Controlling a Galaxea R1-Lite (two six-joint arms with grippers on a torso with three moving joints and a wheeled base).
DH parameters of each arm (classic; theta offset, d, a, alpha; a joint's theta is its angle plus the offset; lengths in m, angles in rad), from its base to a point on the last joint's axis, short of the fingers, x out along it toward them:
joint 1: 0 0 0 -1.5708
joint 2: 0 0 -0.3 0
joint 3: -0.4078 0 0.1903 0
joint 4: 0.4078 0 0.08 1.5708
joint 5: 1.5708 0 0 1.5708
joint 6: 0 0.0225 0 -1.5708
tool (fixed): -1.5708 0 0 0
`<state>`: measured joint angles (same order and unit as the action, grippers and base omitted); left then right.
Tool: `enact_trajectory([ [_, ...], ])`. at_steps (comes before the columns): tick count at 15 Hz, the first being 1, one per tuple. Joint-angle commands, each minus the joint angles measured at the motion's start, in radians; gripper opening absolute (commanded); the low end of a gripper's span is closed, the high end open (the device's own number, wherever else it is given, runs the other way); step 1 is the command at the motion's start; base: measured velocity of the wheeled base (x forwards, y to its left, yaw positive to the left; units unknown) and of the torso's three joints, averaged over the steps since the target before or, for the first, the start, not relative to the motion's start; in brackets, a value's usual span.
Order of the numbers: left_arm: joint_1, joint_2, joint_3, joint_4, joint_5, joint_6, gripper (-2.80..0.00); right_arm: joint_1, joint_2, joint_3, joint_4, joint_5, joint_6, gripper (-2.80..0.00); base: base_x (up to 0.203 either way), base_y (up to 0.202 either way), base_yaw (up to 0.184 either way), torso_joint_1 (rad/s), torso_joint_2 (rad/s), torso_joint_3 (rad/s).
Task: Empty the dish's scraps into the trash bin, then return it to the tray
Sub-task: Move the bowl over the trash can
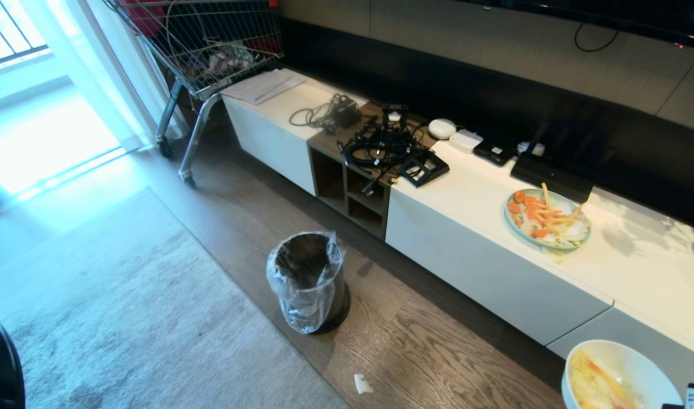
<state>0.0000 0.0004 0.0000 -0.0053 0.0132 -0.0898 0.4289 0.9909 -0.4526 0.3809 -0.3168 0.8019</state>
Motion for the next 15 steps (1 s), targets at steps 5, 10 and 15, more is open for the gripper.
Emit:
enact_trajectory([
  [5,0.000,0.001,0.000,-0.001,0.001,-0.001,-2.80,-0.001,0.002,-0.005,0.003,-0.002,0.003,-2.80,0.000,0.000,0.000,0.003,0.00,-0.200],
  [10,0.000,0.000,0.000,-0.001,0.001,-0.001,-2.80,-0.001,0.002,-0.005,0.003,-0.002,0.003,-2.80,0.000,0.000,0.000,0.001,0.00,-0.197],
  [15,0.000,0.001,0.000,-0.001,0.001,-0.001,-2.80,-0.001,0.002,-0.006,0.003,-0.002,0.003,-2.80,0.000,0.000,0.000,0.004,0.00,-0.196],
])
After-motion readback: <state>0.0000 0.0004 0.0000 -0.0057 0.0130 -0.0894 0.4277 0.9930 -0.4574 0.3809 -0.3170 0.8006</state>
